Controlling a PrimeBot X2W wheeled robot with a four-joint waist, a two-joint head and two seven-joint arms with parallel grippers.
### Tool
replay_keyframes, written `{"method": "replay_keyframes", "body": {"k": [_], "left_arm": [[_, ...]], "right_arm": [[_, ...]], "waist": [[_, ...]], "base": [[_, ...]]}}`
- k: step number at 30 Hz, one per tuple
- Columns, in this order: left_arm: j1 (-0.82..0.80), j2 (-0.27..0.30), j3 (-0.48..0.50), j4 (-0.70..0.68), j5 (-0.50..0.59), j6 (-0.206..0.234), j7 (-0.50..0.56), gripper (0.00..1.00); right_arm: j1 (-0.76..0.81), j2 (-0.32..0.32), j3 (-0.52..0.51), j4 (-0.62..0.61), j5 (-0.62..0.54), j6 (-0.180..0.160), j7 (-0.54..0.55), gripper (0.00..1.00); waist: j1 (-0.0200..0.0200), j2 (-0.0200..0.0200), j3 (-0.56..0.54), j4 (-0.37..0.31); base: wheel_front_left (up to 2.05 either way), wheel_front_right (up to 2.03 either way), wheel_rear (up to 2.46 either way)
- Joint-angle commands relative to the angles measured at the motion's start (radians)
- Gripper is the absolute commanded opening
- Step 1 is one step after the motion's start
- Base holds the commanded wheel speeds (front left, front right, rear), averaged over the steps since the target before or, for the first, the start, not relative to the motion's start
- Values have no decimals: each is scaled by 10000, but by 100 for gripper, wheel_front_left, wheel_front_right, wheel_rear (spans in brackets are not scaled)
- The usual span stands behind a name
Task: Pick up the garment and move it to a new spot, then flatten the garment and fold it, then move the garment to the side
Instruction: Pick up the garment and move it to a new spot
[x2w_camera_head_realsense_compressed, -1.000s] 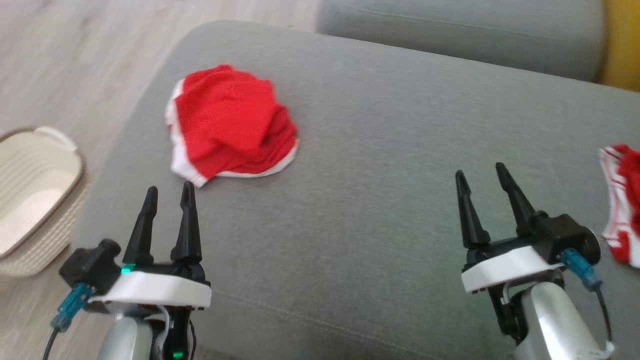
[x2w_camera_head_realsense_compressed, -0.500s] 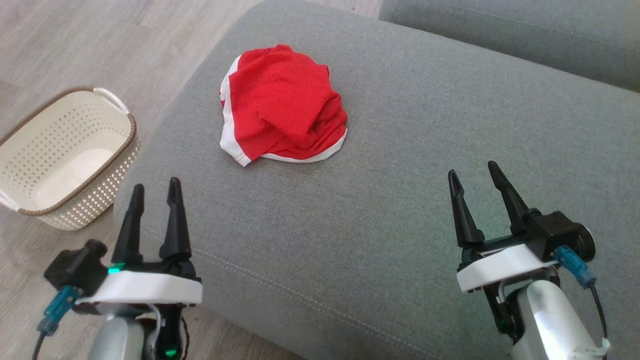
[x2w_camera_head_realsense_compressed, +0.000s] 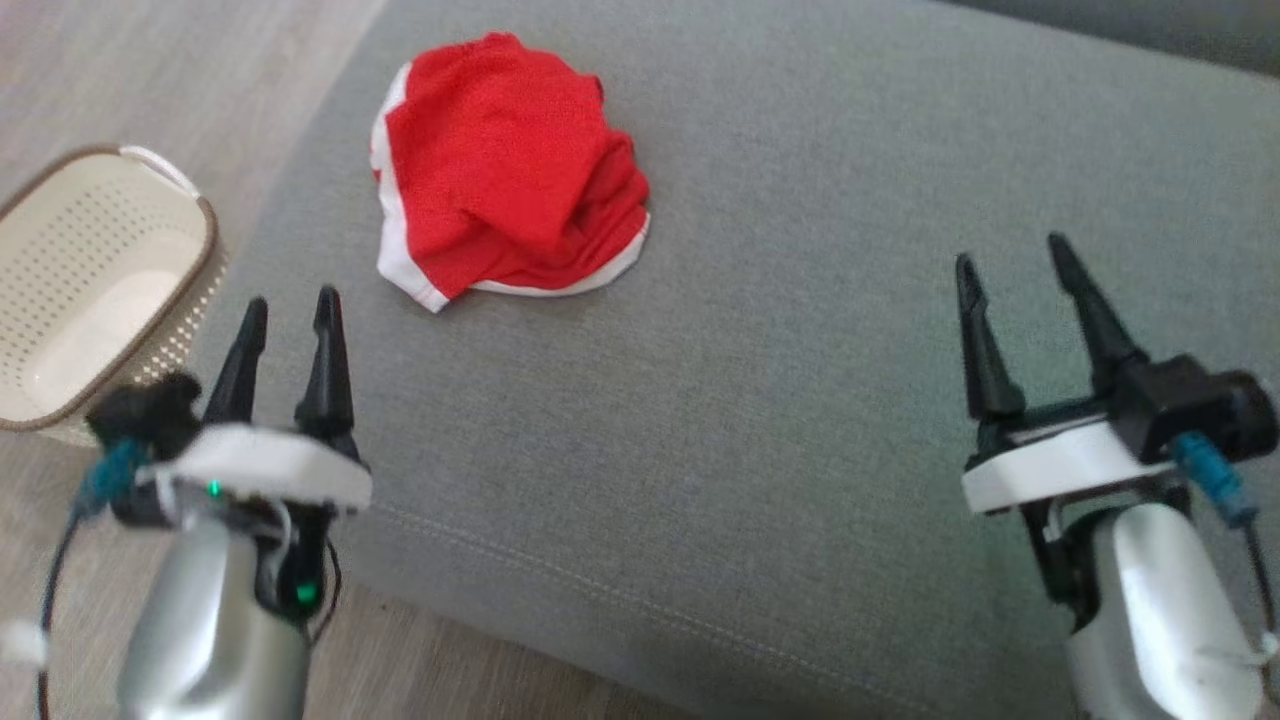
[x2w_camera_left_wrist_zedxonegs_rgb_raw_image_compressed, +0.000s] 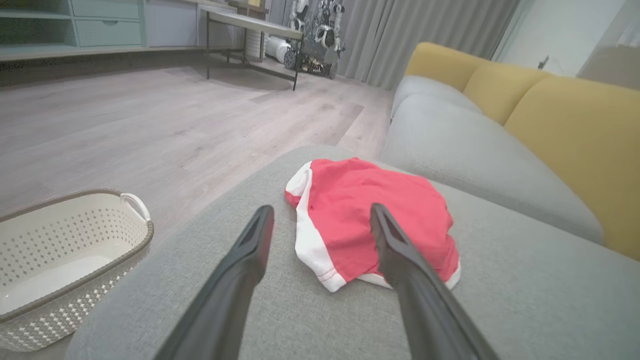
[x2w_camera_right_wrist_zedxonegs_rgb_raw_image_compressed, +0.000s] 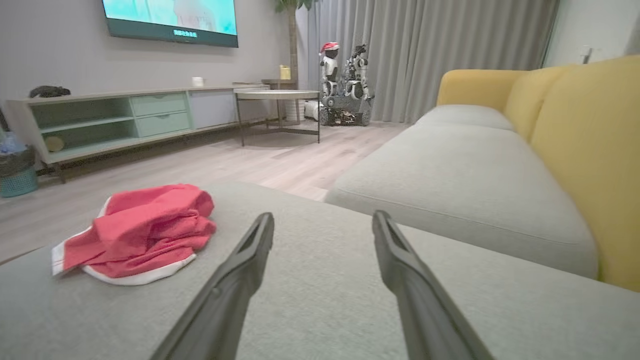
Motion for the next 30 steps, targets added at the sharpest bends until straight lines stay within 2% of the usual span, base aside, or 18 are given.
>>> {"method": "replay_keyframes", "body": {"k": [1, 11, 15, 18, 21, 22, 23, 24, 28, 30], "left_arm": [[-627, 355, 255, -124, -128, -29, 11, 100], [-3736, 1211, -571, 3541, -1247, -81, 1518, 100], [-4442, 1497, -732, 4923, -1295, -53, 1977, 100], [-4848, 1666, -842, 5764, -1089, 232, 1980, 100], [-5120, 1568, -906, 6357, -1119, 211, 1921, 100], [-5179, 1529, -936, 6525, -1154, 170, 1957, 73], [-5237, 1512, -946, 6662, -1199, 134, 1953, 4], [-5287, 1516, -956, 6769, -1238, 98, 1901, 0], [-5431, 1521, -858, 6837, -1469, 7, 1356, 0], [-5502, 1551, -725, 6700, -1700, -41, 564, 0]], "right_arm": [[-405, -29, 186, -475, -96, -7, 76, 100], [-810, -346, 133, -2511, -512, -7, 1190, 100], [-849, -332, 253, -2783, -548, -7, 1322, 100], [-829, -283, 207, -2838, -550, -7, 1314, 100], [-794, -243, 102, -2816, -565, -7, 1259, 100], [-791, -231, 72, -2799, -571, -7, 1239, 100], [-795, -219, 55, -2776, -575, -7, 1217, 100], [-806, -206, 39, -2747, -578, -7, 1189, 100], [-831, -159, -9, -2630, -562, -7, 1092, 100], [-808, -109, -44, -2440, -517, -7, 973, 100]], "waist": [[-1, 0, 350, -208], [-1, 0, 1609, -868], [-1, 0, 1874, -1133], [-1, 0, 1987, -1283], [-1, 0, 2034, -1373], [-1, 0, 2036, -1395], [-1, 0, 2031, -1417], [-1, 0, 2017, -1442], [-1, 0, 1895, -1484], [-1, 0, 1651, -1502]], "base": [[0, 0, 0], [0, 0, 0], [0, 0, 0], [0, 0, 0], [0, 0, 0], [0, 0, 0], [0, 0, 0], [0, 0, 0], [0, 0, 0], [0, 0, 0]]}}
